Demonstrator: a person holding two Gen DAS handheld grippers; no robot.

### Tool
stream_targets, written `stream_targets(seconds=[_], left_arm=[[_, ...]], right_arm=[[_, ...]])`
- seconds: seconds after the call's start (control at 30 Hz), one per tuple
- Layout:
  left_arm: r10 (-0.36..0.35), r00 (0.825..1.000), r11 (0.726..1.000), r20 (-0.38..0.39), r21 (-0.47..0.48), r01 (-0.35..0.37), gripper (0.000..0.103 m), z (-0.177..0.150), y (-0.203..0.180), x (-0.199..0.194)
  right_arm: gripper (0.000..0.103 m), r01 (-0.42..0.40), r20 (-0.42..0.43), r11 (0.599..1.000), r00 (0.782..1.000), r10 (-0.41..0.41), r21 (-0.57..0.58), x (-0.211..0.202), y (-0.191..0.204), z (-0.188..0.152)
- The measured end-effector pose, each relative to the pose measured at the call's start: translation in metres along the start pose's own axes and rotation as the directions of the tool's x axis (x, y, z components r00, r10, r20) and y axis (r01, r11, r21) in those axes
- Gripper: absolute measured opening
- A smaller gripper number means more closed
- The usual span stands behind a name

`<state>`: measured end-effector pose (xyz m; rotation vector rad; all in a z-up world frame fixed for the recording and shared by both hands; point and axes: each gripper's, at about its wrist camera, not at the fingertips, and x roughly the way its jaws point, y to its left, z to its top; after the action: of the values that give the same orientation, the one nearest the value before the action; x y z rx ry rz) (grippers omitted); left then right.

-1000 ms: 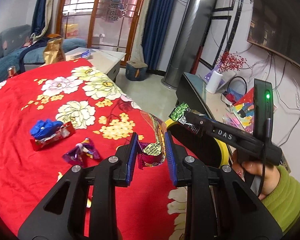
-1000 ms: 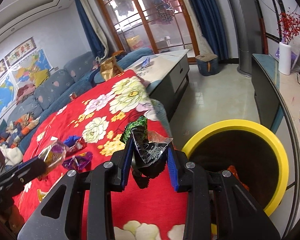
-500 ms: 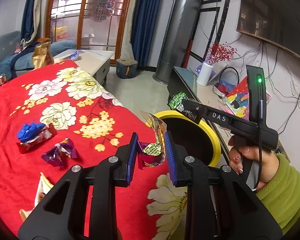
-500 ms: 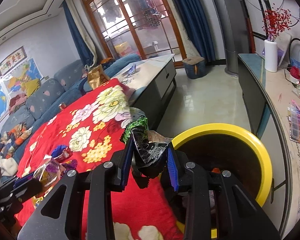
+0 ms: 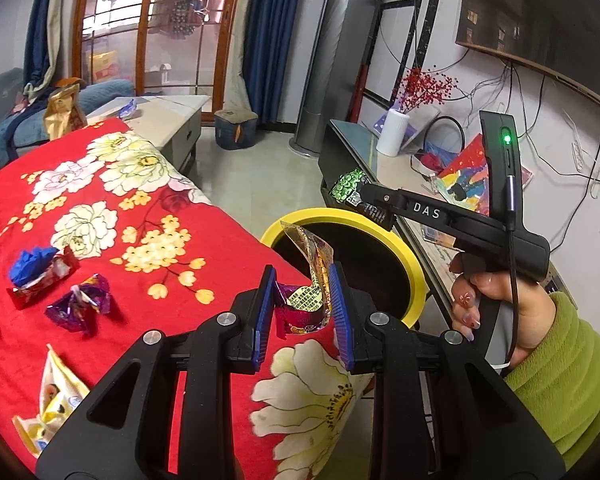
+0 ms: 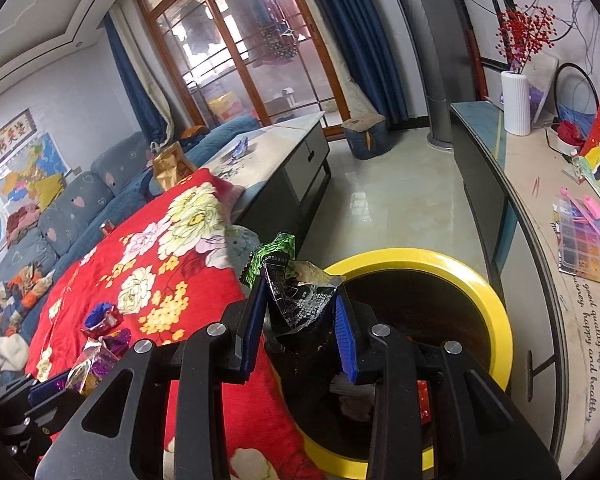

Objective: Collect trash
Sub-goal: 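Carry the snack bag and black-green wrapper with both tools over the bin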

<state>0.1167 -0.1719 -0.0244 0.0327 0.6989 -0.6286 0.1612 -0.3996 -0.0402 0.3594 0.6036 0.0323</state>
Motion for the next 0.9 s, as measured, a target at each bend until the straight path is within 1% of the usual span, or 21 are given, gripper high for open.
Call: stream_targets(seconds=[0.47, 0.73, 0.9], left_arm=[[-0.039, 0.998, 0.999, -0.042, 0.004, 0.040, 0.021, -0.001, -0.017, 0.029], [-0.065, 0.995, 0.997, -0.079, 0.030, 0.067, 0.021, -0.002, -0.031, 0.052], [-0.070, 0.993, 0.996, -0.094, 0.051, 0.075, 0.021, -0.001, -0.039, 0.065]], right_arm=[[0.031, 0.065, -0.025, 0.997, 0.998, -0.064, 0.044, 0.005, -0.034, -0.005], [0.031, 0.111, -0.047, 0.991, 0.993, -0.107, 0.078, 0.009, -0.058, -0.009], [0.032, 0.124, -0.064, 0.988, 0.991, -0.118, 0.094, 0.012, -0.068, -0.013]])
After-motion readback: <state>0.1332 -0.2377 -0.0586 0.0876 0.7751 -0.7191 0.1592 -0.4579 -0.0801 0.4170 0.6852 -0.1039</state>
